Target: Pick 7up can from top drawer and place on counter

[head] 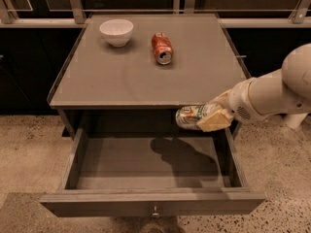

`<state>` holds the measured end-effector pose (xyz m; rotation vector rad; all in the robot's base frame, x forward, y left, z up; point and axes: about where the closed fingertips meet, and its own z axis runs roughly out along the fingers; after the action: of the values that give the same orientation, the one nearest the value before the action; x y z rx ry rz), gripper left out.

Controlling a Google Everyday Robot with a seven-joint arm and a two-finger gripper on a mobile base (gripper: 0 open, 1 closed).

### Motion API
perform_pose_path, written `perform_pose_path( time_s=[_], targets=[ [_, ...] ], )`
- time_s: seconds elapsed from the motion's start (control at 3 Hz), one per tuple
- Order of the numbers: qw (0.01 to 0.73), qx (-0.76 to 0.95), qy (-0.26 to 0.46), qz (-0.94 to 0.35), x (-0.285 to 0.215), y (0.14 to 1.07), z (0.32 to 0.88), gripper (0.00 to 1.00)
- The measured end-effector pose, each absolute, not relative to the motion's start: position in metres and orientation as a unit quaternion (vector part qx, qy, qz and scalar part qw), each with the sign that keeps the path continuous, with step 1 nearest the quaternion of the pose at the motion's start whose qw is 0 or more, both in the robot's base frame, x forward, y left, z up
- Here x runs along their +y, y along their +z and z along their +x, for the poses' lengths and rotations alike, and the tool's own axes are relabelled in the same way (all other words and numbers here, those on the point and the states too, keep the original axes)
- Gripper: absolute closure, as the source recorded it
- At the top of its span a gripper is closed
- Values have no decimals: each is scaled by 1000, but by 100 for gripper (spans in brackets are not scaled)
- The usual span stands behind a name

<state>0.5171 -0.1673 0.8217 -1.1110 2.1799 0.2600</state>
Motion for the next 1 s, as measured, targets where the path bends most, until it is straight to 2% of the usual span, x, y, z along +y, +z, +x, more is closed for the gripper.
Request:
perform_pose_path(
  time_s=[0.67, 1.0],
  targets=[
    [360, 828, 113, -414, -187, 840, 549, 100],
    [367, 833, 97, -402, -204, 855, 559, 100]
  ],
)
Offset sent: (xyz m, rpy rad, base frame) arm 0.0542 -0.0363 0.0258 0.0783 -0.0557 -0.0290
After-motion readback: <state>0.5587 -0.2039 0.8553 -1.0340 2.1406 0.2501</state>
